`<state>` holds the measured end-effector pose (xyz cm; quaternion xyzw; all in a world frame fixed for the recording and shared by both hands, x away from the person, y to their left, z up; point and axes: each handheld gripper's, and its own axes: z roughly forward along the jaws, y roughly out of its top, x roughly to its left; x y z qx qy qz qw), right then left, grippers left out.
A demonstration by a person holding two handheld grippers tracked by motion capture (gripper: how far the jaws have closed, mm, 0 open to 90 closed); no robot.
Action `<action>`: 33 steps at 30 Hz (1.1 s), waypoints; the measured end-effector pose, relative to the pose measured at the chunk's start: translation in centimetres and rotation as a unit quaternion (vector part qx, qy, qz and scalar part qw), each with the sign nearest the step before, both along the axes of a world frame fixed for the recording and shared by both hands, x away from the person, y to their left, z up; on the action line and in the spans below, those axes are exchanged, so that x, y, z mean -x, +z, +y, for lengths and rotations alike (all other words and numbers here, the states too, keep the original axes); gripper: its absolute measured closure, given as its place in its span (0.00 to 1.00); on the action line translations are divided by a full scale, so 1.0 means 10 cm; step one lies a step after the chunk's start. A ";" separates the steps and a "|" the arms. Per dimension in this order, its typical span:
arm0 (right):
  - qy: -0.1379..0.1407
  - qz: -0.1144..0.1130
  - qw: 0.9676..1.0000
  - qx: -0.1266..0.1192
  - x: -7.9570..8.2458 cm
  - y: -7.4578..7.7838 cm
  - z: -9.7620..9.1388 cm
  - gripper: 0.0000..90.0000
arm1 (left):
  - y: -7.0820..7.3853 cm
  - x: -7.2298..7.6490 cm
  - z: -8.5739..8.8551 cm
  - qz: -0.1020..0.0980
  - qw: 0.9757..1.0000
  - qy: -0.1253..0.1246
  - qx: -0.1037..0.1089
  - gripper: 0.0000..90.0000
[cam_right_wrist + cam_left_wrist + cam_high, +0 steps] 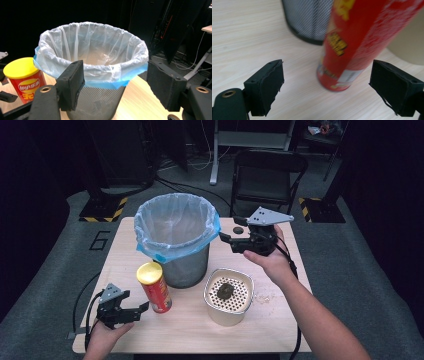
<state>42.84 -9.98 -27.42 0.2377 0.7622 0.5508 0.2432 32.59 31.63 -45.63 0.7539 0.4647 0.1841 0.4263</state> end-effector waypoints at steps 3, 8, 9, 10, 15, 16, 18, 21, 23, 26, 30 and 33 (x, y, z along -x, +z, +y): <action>-0.005 0.002 1.000 0.003 0.00 -0.02 -0.04 0.33 | 0.01 -0.03 -0.10 0.002 1.000 -0.018 -0.005 0.13; -0.012 0.009 1.000 0.006 0.00 -0.05 -0.14 0.33 | -0.01 -0.10 -0.23 0.010 0.999 -0.029 -0.010 0.13; -0.013 0.009 1.000 0.006 0.00 -0.06 -0.16 0.33 | -0.01 -0.11 -0.24 0.010 0.999 -0.030 -0.010 0.13; -0.014 0.009 1.000 0.005 0.01 -0.06 -0.18 0.33 | -0.03 -0.13 -0.26 0.007 1.000 -0.028 -0.005 0.13; -0.018 0.011 1.000 0.006 0.02 -0.10 -0.27 0.33 | -0.08 -0.19 -0.33 0.008 0.999 -0.032 -0.002 0.13; -0.021 0.015 1.000 0.007 0.03 -0.11 -0.28 0.33 | -0.09 -0.20 -0.34 0.009 0.999 -0.036 -0.005 0.13; -0.024 0.014 1.000 0.014 0.03 -0.15 -0.31 0.33 | -0.11 -0.21 -0.36 0.005 0.999 -0.034 -0.004 0.13; -0.027 0.015 0.999 0.019 0.04 -0.21 -0.35 0.33 | -0.14 -0.23 -0.37 -0.003 0.999 -0.035 -0.002 0.14; -0.029 0.016 0.999 0.021 0.05 -0.26 -0.38 0.33 | -0.15 -0.23 -0.38 -0.010 0.999 -0.033 -0.002 0.15; -0.035 0.023 0.999 0.024 0.07 -0.32 -0.42 0.33 | -0.16 -0.24 -0.39 -0.025 0.999 -0.041 -0.006 0.16; -0.044 0.029 0.998 0.020 0.07 -0.39 -0.50 0.33 | -0.16 -0.25 -0.41 -0.032 0.998 -0.047 -0.016 0.17; -0.053 0.026 0.998 0.016 0.08 -0.44 -0.55 0.33 | -0.18 -0.26 -0.40 -0.036 0.998 -0.049 -0.022 0.22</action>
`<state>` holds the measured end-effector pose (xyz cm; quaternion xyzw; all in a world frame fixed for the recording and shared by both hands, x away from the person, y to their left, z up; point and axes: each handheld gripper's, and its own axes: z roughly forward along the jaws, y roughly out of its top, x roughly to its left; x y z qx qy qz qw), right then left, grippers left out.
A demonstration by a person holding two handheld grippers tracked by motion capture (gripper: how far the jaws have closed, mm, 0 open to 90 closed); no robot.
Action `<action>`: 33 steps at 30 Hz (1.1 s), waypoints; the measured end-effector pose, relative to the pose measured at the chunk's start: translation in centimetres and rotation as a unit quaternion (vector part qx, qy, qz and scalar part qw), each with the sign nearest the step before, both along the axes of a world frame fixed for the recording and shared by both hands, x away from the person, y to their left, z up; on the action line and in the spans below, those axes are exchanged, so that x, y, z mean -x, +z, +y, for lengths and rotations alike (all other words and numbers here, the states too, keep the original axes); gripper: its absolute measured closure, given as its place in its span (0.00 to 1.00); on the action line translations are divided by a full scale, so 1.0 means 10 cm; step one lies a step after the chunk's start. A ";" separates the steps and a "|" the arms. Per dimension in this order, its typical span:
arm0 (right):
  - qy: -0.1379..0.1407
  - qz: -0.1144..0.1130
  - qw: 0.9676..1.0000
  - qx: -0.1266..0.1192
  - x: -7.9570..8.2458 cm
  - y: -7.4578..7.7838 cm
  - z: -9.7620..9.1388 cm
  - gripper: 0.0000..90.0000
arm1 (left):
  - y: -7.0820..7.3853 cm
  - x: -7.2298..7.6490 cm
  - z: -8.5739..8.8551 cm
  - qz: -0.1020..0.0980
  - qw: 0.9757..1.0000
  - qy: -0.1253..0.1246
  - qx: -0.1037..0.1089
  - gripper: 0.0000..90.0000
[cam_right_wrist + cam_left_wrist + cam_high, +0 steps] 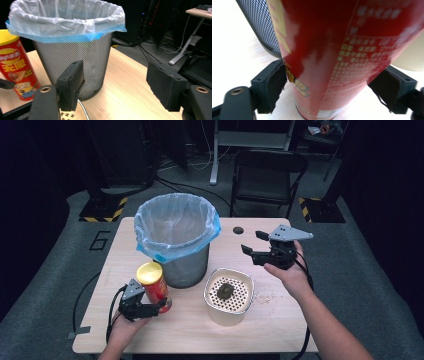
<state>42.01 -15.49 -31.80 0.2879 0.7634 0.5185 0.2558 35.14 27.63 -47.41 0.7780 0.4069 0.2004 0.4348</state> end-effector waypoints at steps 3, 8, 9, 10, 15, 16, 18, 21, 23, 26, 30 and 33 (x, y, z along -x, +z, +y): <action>-0.004 0.003 1.000 0.002 0.00 -0.05 -0.03 0.33 | -0.01 0.01 0.00 0.000 1.000 0.005 0.004 0.25; -0.012 0.010 1.000 0.006 0.00 -0.14 -0.09 0.33 | -0.02 0.02 -0.02 -0.005 1.000 0.010 0.006 0.25; -0.012 0.011 1.000 0.005 0.00 -0.16 -0.10 0.33 | -0.01 0.02 -0.01 -0.002 1.000 0.007 0.002 0.26; -0.015 0.012 1.000 0.003 0.01 -0.18 -0.11 0.33 | -0.02 0.02 -0.02 -0.004 1.000 0.009 0.006 0.26; -0.022 0.013 1.000 0.015 0.06 -0.32 -0.12 0.33 | 0.00 0.03 0.00 -0.004 1.000 0.006 -0.005 0.26; -0.024 0.013 0.999 0.017 0.07 -0.36 -0.12 0.33 | 0.00 0.03 0.00 -0.004 1.000 0.007 -0.006 0.26; -0.026 0.017 0.999 0.016 0.08 -0.41 -0.13 0.33 | 0.01 0.04 0.01 -0.005 1.000 0.010 -0.008 0.26; -0.035 0.022 0.999 0.017 0.09 -0.49 -0.16 0.33 | 0.05 0.06 0.03 -0.003 1.000 0.015 0.002 0.26; -0.043 0.026 0.999 0.016 0.10 -0.53 -0.19 0.33 | 0.07 0.07 0.05 -0.004 1.000 0.022 0.010 0.26; -0.059 0.032 0.998 0.012 0.13 -0.62 -0.27 0.33 | 0.13 0.11 0.11 0.000 0.999 0.029 0.014 0.26; -0.076 0.035 0.996 0.026 0.15 -0.77 -0.36 0.33 | 0.19 0.13 0.20 0.009 0.999 0.041 0.022 0.26; -0.087 0.038 0.995 0.027 0.17 -0.86 -0.41 0.33 | 0.26 0.14 0.26 0.017 0.998 0.047 0.028 0.26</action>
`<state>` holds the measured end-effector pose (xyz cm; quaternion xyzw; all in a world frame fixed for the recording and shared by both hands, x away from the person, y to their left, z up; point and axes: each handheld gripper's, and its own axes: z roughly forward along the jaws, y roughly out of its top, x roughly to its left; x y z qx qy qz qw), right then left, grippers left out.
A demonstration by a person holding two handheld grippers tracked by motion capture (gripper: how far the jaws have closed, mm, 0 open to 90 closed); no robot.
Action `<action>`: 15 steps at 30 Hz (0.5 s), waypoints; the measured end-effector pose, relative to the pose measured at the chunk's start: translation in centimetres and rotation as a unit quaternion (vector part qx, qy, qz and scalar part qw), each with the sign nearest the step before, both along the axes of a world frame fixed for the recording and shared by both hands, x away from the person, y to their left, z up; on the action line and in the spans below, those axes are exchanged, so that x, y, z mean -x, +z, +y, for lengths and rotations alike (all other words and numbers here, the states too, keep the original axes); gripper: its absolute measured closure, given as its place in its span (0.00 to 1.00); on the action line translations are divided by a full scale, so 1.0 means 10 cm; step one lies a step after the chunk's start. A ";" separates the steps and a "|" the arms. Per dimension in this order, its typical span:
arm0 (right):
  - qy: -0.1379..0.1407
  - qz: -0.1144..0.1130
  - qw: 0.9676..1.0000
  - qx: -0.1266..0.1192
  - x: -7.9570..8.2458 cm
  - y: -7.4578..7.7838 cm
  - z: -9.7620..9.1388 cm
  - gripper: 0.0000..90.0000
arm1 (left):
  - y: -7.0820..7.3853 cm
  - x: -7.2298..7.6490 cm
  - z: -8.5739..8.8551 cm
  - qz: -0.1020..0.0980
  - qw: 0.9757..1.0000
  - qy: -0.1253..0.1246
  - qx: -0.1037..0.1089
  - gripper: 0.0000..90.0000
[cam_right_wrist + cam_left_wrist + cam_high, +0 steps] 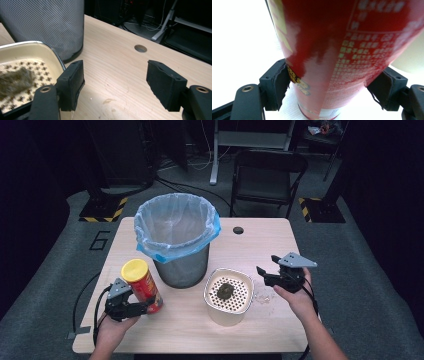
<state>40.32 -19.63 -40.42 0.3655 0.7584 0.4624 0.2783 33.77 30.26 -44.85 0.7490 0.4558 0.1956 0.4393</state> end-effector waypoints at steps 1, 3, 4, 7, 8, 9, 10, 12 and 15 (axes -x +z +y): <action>-0.003 0.002 1.000 -0.004 0.01 -0.04 -0.02 0.33 | 0.02 0.00 0.01 0.001 1.000 0.000 -0.002 0.26; -0.007 0.005 1.000 -0.004 0.02 -0.09 -0.03 0.33 | 0.06 0.01 0.03 0.004 1.000 0.000 -0.005 0.26; -0.009 0.006 1.000 -0.005 0.03 -0.13 -0.04 0.33 | 0.09 0.01 0.03 0.004 1.000 -0.001 -0.010 0.26; -0.015 0.010 1.000 0.007 0.03 -0.22 -0.03 0.33 | 0.16 0.01 0.04 0.001 1.000 -0.003 -0.017 0.26; -0.015 0.011 1.000 0.011 0.03 -0.24 -0.03 0.33 | 0.20 0.01 0.05 0.003 1.000 -0.005 -0.021 0.26; -0.017 0.014 1.000 0.015 0.03 -0.27 -0.03 0.33 | 0.23 0.02 0.05 0.000 1.000 -0.002 -0.016 0.26; -0.017 0.015 1.000 0.021 0.03 -0.29 -0.03 0.33 | 0.27 0.02 0.05 0.002 1.000 -0.003 -0.015 0.26; -0.021 0.018 0.999 0.022 0.04 -0.32 -0.02 0.33 | 0.33 0.01 0.07 0.007 1.000 -0.005 -0.011 0.26; -0.028 0.010 0.999 0.034 0.05 -0.38 -0.02 0.33 | 0.46 0.01 0.07 0.005 1.000 -0.003 -0.013 0.26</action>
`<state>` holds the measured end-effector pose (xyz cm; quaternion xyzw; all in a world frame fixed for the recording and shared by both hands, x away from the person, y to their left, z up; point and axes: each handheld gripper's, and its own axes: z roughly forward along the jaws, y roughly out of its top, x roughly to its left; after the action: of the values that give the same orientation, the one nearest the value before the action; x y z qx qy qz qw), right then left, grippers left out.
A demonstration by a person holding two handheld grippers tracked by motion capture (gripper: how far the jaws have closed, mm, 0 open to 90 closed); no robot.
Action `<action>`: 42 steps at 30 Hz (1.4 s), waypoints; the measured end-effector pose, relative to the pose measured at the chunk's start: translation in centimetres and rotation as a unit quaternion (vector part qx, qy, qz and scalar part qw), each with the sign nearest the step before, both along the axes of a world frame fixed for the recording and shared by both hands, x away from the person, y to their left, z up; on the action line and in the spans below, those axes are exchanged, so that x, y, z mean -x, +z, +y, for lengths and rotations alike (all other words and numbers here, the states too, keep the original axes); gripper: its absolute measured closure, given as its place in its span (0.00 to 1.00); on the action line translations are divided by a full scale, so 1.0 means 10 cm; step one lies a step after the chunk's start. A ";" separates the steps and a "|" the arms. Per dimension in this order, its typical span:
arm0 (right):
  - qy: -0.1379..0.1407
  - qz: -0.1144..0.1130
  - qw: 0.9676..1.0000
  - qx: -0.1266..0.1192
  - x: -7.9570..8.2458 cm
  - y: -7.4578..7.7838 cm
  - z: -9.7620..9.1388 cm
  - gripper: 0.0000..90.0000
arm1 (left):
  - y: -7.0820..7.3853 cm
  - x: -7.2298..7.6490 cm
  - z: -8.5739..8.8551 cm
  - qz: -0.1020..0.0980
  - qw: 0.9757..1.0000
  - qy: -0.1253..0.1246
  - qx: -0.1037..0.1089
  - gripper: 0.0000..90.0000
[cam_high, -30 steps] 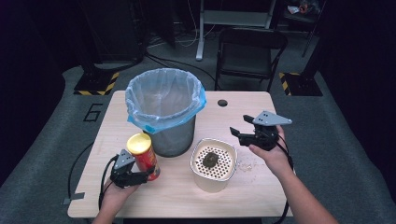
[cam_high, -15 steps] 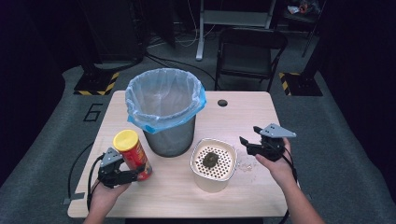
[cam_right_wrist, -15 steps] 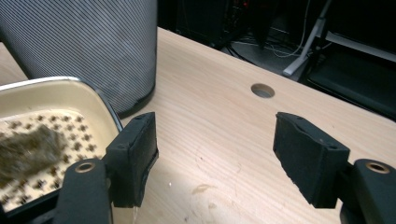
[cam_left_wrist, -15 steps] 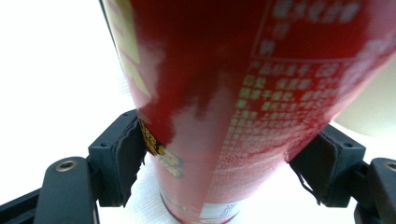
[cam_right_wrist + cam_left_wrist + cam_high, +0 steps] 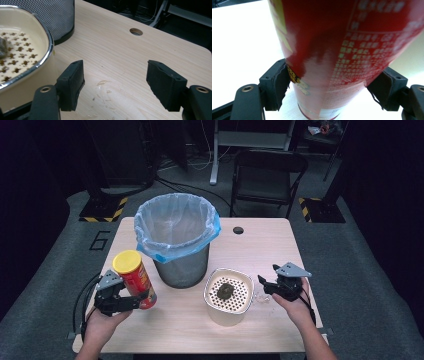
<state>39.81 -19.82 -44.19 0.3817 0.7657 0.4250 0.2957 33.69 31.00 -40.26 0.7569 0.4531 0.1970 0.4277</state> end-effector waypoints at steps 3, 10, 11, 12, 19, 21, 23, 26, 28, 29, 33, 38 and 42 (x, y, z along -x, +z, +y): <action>0.005 0.006 1.000 0.006 0.01 -0.06 0.01 0.33 | 0.14 0.00 0.01 0.003 1.000 0.003 0.003 0.26; 0.006 0.009 1.000 0.023 0.02 -0.13 0.03 0.33 | 0.47 0.03 0.04 -0.008 1.000 0.004 0.002 0.26; 0.005 0.008 1.000 0.024 0.03 -0.14 0.02 0.33 | 0.54 0.04 0.05 -0.012 1.000 0.005 0.004 0.26; 0.003 0.006 1.000 0.025 0.03 -0.15 0.02 0.33 | 0.60 0.04 0.05 -0.012 1.000 0.005 0.005 0.26; -0.003 0.020 1.000 0.007 0.03 -0.17 -0.03 0.33 | 0.95 0.05 0.10 -0.021 1.000 0.008 0.004 0.26; -0.003 0.023 1.000 0.007 0.03 -0.19 -0.04 0.33 | 1.06 0.03 0.11 -0.022 1.000 0.009 0.002 0.26; -0.002 0.024 1.000 0.011 0.03 -0.20 -0.05 0.33 | 1.18 0.01 0.13 -0.023 1.000 0.009 0.001 0.26; -0.007 0.026 1.000 0.006 0.02 -0.20 -0.06 0.33 | 1.32 -0.02 0.14 -0.025 1.000 0.006 0.000 0.26; -0.005 0.029 1.000 0.005 0.02 -0.20 -0.07 0.33 | 1.41 -0.05 0.14 -0.025 1.000 0.005 -0.004 0.26; -0.005 0.030 1.000 0.005 0.01 -0.21 -0.07 0.33 | 1.46 -0.06 0.14 -0.024 1.000 0.003 -0.005 0.26; -0.008 0.035 0.999 0.006 0.00 -0.23 -0.08 0.33 | 1.60 -0.11 0.14 -0.023 1.000 0.008 -0.009 0.26; -0.008 0.038 0.999 0.005 0.01 -0.23 -0.09 0.33 | 1.78 -0.15 0.08 -0.027 1.000 0.002 -0.014 0.26; -0.009 0.036 0.999 0.005 0.00 -0.23 -0.09 0.33 | 1.90 -0.22 0.03 -0.033 0.999 -0.002 -0.015 0.26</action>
<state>39.81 -20.76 -46.49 0.4020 0.7748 0.4043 0.2732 35.85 31.28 -21.30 0.7571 0.4345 0.2281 0.4312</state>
